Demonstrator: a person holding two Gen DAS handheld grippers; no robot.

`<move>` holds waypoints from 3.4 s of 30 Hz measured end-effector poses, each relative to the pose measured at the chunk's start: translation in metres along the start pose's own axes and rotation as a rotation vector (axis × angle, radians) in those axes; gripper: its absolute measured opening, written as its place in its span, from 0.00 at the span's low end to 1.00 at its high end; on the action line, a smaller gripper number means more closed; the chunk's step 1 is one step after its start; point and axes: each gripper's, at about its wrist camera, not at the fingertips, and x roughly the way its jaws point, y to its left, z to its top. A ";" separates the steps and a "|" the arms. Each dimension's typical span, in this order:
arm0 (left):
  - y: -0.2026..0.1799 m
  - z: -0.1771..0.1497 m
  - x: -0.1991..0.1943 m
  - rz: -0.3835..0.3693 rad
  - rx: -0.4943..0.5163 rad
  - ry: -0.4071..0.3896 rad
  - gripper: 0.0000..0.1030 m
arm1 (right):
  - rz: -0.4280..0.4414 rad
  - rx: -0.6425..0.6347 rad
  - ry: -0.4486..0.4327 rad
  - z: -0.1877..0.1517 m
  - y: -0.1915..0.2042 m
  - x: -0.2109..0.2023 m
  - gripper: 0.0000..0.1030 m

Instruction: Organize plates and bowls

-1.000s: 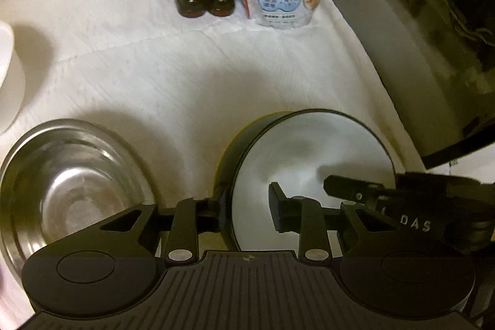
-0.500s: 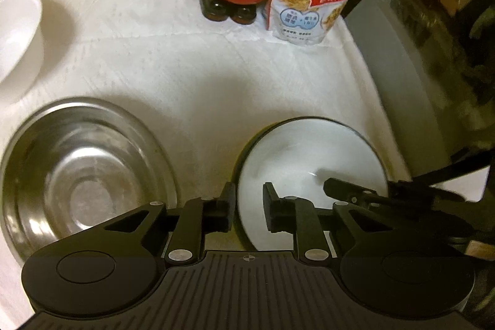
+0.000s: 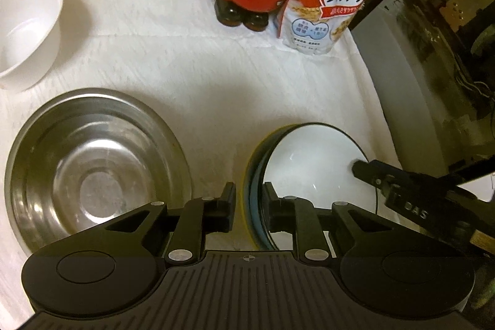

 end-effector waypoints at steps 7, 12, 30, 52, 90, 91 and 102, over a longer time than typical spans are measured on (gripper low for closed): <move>0.000 -0.005 -0.002 -0.010 0.015 0.000 0.20 | -0.019 0.016 0.041 -0.008 -0.002 0.012 0.31; 0.016 -0.003 -0.013 -0.054 0.004 -0.031 0.19 | -0.008 -0.009 0.034 -0.002 0.010 0.008 0.31; 0.218 0.043 -0.121 0.165 -0.385 -0.431 0.20 | 0.075 -0.271 -0.124 0.082 0.165 0.009 0.54; 0.307 0.103 -0.049 0.178 -0.440 -0.285 0.20 | 0.117 -0.103 0.110 0.117 0.298 0.184 0.66; -0.027 0.005 -0.009 -0.069 0.157 -0.084 0.21 | -0.007 -0.064 0.077 -0.006 0.045 -0.029 0.23; -0.027 0.002 -0.004 -0.063 0.152 -0.066 0.21 | -0.010 -0.059 0.086 -0.008 0.042 -0.024 0.23; -0.018 0.011 -0.018 -0.089 0.059 -0.130 0.22 | 0.014 -0.120 0.091 -0.010 0.037 -0.015 0.25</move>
